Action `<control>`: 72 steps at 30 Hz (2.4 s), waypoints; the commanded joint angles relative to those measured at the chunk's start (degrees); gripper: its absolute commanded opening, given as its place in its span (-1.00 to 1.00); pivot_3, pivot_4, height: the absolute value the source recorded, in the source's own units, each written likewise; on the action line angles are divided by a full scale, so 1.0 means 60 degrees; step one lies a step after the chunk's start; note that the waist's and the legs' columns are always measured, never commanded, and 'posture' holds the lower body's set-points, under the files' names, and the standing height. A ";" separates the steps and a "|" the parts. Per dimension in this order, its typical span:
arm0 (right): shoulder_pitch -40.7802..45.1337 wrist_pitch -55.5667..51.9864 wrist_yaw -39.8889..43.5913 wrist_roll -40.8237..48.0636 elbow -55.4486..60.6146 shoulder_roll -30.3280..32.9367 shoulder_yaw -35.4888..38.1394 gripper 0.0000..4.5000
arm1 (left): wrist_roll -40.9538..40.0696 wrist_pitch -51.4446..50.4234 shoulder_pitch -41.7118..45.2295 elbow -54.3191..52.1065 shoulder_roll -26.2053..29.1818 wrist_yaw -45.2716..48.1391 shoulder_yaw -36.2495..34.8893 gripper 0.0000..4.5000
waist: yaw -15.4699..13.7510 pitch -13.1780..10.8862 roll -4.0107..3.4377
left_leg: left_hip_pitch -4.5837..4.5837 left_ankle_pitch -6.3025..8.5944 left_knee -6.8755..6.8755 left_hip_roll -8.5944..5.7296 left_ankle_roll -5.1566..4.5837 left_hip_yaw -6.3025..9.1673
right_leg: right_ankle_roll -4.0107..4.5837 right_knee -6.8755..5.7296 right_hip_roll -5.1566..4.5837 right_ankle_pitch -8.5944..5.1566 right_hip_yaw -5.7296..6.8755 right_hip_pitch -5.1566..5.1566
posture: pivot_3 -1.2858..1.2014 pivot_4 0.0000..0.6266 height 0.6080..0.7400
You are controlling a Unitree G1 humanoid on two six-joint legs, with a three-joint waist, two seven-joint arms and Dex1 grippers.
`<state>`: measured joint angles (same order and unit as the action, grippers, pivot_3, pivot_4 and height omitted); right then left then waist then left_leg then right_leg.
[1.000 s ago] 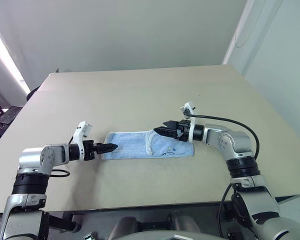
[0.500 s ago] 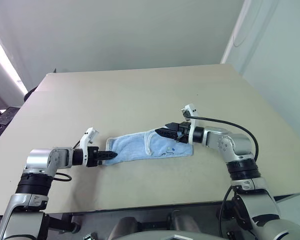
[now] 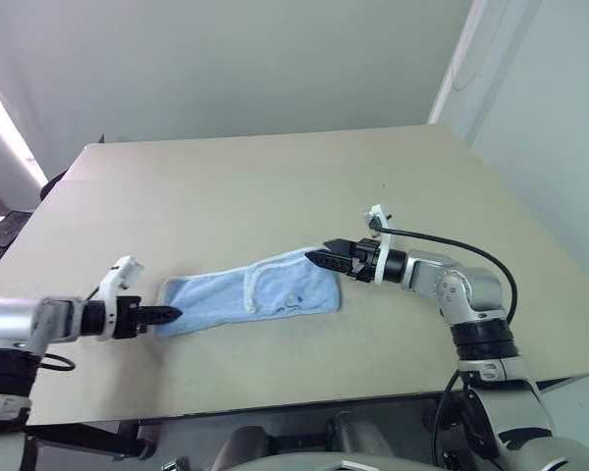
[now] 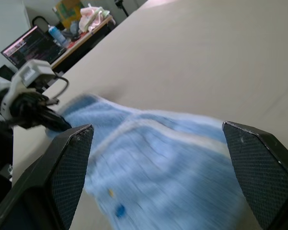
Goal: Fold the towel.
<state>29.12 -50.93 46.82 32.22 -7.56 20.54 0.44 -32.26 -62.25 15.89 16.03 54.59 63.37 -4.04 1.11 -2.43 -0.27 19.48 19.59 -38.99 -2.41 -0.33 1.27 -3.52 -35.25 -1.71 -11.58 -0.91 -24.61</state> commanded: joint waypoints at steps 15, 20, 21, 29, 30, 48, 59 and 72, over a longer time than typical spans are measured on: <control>-0.0351 0.0818 0.0926 0.0118 0.1216 0.1056 0.0046 1.00 | -0.1337 -0.1610 0.2704 -0.1687 -0.1809 -0.0181 0.0990 -0.98 | -0.0032 -0.0016 0.0032 | -0.0001 -0.0001 -0.0008 -0.0002 0.0000 -0.0003 | -0.0021 0.0008 0.0008 0.0003 -0.0004 0.0011 | 0.03 -1.00 1.00; -0.0653 0.0670 0.0661 0.0235 0.1485 0.1122 0.0256 1.00 | -0.1042 -0.1454 0.3683 -0.0678 -0.2668 0.0017 0.1912 -0.98 | -0.0053 -0.0016 0.0036 | 0.0002 -0.0001 -0.0009 -0.0003 0.0001 -0.0004 | -0.0020 0.0010 0.0011 0.0003 -0.0006 0.0010 | 0.03 -1.00 1.00; -0.0722 0.0642 0.0582 0.0246 0.1535 0.1114 0.0291 1.00 | -0.0906 -0.1377 0.3953 -0.0282 -0.2934 0.0030 0.2114 -0.98 | -0.0056 -0.0017 0.0037 | 0.0003 -0.0001 -0.0009 -0.0004 0.0000 -0.0004 | -0.0020 0.0010 0.0010 0.0003 -0.0006 0.0011 | 0.03 -1.00 1.00; -0.1231 0.0587 -0.0039 0.0323 0.1951 0.1001 0.0497 1.00 | 0.0146 -0.0234 0.4644 0.1246 -0.4622 0.0197 0.3327 -0.98 | -0.0051 -0.0020 0.0044 | 0.0003 -0.0001 -0.0012 -0.0005 -0.0001 -0.0007 | -0.0020 0.0015 0.0016 0.0003 -0.0012 0.0014 | 0.03 -1.00 1.00; -0.1296 0.0608 -0.0099 0.0309 0.1976 0.1003 0.0512 1.00 | 0.0233 -0.0154 0.4656 0.1410 -0.4834 0.0086 0.3326 -0.98 | -0.0063 -0.0020 0.0044 | 0.0006 -0.0002 -0.0013 -0.0005 -0.0001 -0.0007 | -0.0020 0.0014 0.0016 0.0003 -0.0011 0.0011 | 0.03 -1.00 1.00; -0.1417 0.0760 -0.0289 0.0110 0.1631 0.1104 0.0508 1.00 | -0.0068 0.0432 0.3626 -0.0332 -0.4719 0.0588 0.2566 0.90 | -0.0048 -0.0022 0.0046 | 0.0001 -0.0002 -0.0020 -0.0004 -0.0001 -0.0008 | -0.0022 0.0006 0.0018 0.0003 -0.0014 0.0013 | 0.03 -1.00 1.00; -0.1345 0.1710 -0.0297 -0.0457 0.1160 0.1012 0.0343 1.00 | 0.0974 0.4939 0.2395 -0.1558 -0.4482 0.0058 0.1495 0.90 | -0.0104 -0.0021 0.0046 | -0.0001 -0.0002 -0.0022 -0.0003 0.0000 -0.0010 | -0.0018 0.0008 0.0012 0.0004 -0.0015 0.0018 | 0.03 -1.00 1.00; -0.1348 0.2194 -0.0481 -0.0546 0.1112 0.0915 0.0649 1.00 | 0.2507 0.8680 0.2845 0.1632 -0.6212 -0.0066 0.1981 0.90 | -0.0135 -0.0020 0.0049 | -0.0001 -0.0002 -0.0024 -0.0003 -0.0001 -0.0016 | -0.0020 0.0011 0.0012 0.0007 -0.0014 0.0024 | 0.03 -1.00 1.00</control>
<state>19.96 -38.94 44.16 28.46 -1.80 25.98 2.93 -16.48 -11.68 30.57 25.77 17.53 62.50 8.64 0.30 -2.55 0.02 19.47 19.58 -39.14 -2.43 -0.34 1.18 -3.64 -35.18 -1.63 -11.54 -0.99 -24.47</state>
